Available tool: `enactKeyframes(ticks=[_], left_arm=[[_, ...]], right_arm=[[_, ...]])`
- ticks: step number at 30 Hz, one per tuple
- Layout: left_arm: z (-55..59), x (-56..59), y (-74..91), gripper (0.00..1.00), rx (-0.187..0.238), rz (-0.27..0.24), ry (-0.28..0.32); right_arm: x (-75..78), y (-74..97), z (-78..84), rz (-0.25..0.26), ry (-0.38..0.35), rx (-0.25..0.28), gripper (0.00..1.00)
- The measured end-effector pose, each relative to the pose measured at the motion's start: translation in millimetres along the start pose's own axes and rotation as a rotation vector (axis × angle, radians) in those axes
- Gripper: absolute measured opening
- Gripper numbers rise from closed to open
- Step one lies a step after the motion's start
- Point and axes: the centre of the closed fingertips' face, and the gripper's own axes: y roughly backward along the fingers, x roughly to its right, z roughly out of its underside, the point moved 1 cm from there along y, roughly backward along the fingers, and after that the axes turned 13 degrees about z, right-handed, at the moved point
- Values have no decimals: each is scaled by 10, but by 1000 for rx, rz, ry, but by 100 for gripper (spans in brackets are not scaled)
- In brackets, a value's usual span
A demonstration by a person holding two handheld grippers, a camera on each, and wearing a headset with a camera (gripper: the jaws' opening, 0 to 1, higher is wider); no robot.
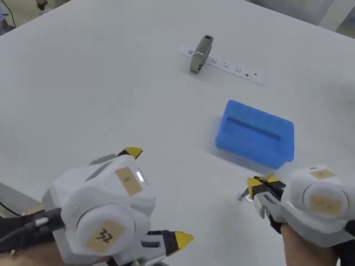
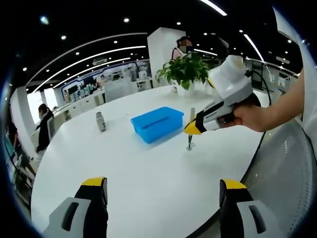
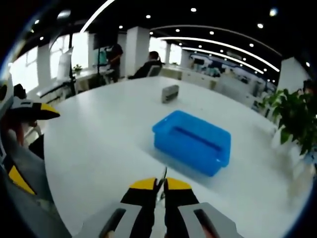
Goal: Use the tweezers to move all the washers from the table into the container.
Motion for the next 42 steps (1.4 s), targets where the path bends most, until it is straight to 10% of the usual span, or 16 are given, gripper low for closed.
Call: enactKeyframes(ticks=[17, 42], left_arm=[[5, 1, -1, 96, -5, 0, -5], [25, -4, -3, 96, -20, 0, -3]], right_arm=[[239, 54, -96, -13, -144, -52, 0], [558, -90, -993, 2, -141, 111, 0]])
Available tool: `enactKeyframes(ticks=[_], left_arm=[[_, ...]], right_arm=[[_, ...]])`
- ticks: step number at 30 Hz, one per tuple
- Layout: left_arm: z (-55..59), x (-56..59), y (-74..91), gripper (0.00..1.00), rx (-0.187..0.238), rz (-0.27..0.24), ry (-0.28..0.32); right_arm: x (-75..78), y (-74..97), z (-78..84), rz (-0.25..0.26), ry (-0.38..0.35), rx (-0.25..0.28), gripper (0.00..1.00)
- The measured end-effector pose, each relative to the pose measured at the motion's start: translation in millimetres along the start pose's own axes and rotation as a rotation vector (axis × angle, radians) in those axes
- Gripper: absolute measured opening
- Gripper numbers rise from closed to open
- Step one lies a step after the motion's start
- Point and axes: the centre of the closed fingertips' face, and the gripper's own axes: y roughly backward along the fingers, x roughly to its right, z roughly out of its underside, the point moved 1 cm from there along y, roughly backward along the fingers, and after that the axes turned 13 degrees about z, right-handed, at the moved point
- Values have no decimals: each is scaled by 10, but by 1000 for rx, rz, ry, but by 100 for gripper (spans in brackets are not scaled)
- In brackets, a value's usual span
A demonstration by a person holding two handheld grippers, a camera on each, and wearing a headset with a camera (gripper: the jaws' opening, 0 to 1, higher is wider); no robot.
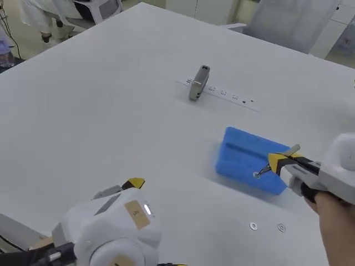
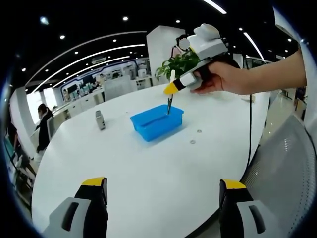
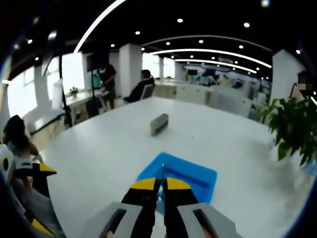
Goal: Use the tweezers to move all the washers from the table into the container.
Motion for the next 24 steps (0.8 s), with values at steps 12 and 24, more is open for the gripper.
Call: enactKeyframes(ticks=[12, 24], left_arm=[[22, -29, -3, 96, -8, -13, 14], [39, -48, -4, 95, -15, -23, 20]], right_arm=[[192, -395, 57, 70, -2, -1, 1], [220, -632, 374, 88, -15, -60, 1]])
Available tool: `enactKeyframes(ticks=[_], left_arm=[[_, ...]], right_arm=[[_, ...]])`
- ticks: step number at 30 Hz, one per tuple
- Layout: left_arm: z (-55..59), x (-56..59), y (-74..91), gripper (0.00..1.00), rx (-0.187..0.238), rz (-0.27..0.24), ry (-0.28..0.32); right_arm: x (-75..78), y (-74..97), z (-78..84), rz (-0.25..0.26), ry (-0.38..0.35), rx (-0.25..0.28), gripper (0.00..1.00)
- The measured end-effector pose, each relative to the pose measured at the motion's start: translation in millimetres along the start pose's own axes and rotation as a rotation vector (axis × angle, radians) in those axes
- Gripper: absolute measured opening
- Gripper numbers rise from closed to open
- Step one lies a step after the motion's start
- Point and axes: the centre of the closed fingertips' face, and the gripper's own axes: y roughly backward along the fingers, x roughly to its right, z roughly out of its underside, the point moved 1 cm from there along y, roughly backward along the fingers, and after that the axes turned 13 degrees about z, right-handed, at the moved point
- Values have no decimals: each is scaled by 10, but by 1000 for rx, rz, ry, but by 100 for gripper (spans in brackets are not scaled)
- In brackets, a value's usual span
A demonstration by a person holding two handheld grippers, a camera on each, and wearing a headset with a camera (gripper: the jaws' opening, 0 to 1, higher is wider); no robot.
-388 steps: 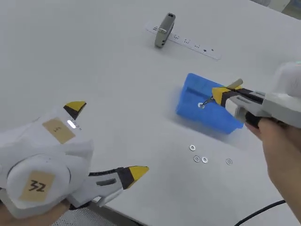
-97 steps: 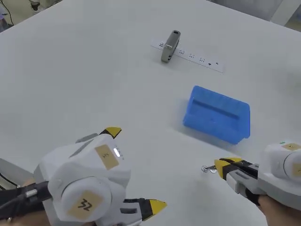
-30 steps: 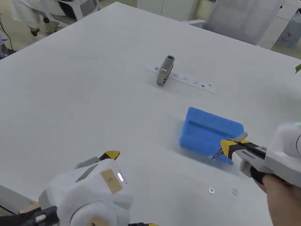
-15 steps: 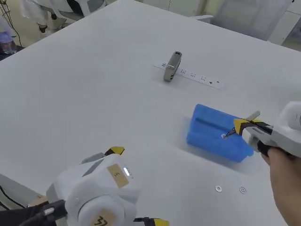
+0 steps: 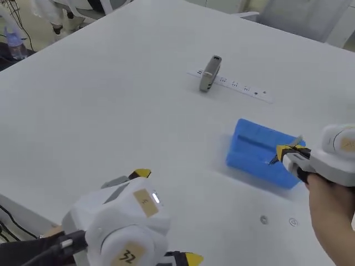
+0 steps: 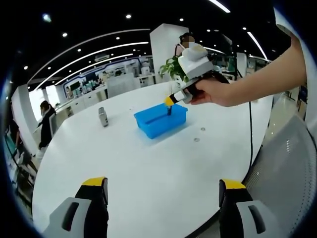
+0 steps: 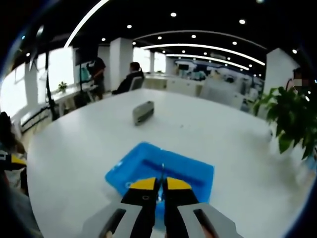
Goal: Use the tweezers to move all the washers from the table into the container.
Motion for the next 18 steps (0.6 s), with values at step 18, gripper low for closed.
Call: enactKeyframes(ticks=[18], left_arm=[[17, 10, -10, 95, -12, 6, -5]], right_arm=[[-66, -29, 194, 8, -26, -35, 1]])
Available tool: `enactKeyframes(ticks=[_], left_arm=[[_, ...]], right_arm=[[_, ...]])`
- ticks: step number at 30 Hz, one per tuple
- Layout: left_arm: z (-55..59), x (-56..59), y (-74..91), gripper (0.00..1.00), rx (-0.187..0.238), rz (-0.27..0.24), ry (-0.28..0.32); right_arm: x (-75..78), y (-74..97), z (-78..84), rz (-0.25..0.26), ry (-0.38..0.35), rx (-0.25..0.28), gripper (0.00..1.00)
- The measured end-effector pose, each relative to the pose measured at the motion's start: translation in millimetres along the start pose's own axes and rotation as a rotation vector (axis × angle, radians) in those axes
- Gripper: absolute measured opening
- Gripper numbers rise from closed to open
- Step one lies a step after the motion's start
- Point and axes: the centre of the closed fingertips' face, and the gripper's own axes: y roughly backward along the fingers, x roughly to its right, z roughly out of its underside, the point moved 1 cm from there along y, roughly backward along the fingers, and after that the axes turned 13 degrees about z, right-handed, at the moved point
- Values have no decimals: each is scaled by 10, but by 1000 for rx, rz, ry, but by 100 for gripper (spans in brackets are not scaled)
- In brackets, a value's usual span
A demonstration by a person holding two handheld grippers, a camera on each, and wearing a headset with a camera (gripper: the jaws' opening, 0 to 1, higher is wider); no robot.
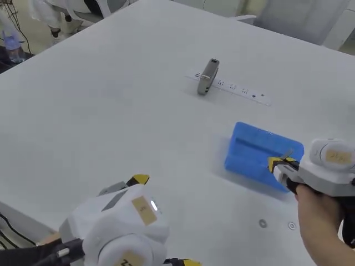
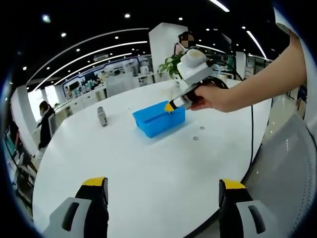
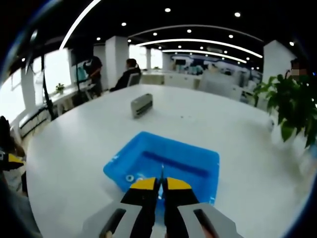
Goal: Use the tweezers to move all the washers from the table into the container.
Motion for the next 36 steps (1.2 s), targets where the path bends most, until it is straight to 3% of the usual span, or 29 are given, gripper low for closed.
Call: enactKeyframes(ticks=[6, 11, 36], left_arm=[[2, 4, -3, 95, -2, 2, -3], [5, 8, -7, 95, -7, 3, -12], [47, -19, -13, 94, -27, -10, -8]], right_arm=[[45, 3, 12, 7, -25, 3, 1], [1, 13, 5, -3, -27, -12, 1], [-194, -182, -175, -50, 6, 12, 1]])
